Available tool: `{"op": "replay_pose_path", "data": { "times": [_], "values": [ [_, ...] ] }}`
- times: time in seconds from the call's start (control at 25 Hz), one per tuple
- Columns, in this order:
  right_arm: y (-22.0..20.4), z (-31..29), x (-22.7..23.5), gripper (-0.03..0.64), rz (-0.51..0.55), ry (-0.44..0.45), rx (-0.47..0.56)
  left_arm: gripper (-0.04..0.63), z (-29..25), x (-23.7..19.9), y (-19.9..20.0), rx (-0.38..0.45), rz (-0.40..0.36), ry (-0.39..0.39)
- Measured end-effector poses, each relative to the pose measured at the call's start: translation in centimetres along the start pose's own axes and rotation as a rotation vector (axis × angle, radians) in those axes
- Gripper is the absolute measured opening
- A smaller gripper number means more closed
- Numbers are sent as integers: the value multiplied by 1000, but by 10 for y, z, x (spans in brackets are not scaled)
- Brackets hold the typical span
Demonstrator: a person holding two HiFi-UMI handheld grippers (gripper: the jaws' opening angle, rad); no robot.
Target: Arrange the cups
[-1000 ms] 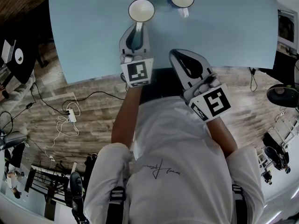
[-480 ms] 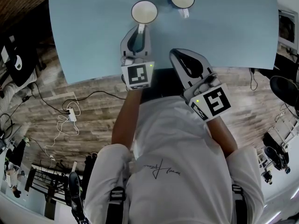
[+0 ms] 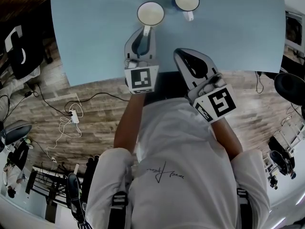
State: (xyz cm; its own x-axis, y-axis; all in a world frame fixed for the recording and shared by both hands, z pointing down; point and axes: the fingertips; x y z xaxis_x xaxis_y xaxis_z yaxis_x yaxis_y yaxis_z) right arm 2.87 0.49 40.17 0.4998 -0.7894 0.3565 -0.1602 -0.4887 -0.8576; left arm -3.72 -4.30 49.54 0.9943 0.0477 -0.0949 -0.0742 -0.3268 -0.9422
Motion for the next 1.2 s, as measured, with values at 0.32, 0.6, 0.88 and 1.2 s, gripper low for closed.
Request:
{"op": "replay_pose_path", "data": {
  "times": [0.32,0.6,0.88,1.2],
  "values": [
    [9,-2,5,21,8,7,14,58,3,4,14,6,2,-17],
    [17,-3,16,21,12,2,30,58,-1,6,21,1,-10,-25],
    [30,-3,15,21,23,6,50,58,6,3,40,18,-21,-26],
    [47,-8,19,21,41,17,78,58,11,2,63,31,-16,-22]
  ]
}}
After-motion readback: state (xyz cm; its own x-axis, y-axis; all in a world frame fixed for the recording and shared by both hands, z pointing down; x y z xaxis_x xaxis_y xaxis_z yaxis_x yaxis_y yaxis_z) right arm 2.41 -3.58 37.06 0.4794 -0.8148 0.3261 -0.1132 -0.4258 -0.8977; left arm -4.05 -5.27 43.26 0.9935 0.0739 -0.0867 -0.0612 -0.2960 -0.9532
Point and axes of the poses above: the fingertips, and each gripper's own axes: z backward along the fingers, x to its right, y out of its top, and after that the axes turned 11 degrees about y, right-handed
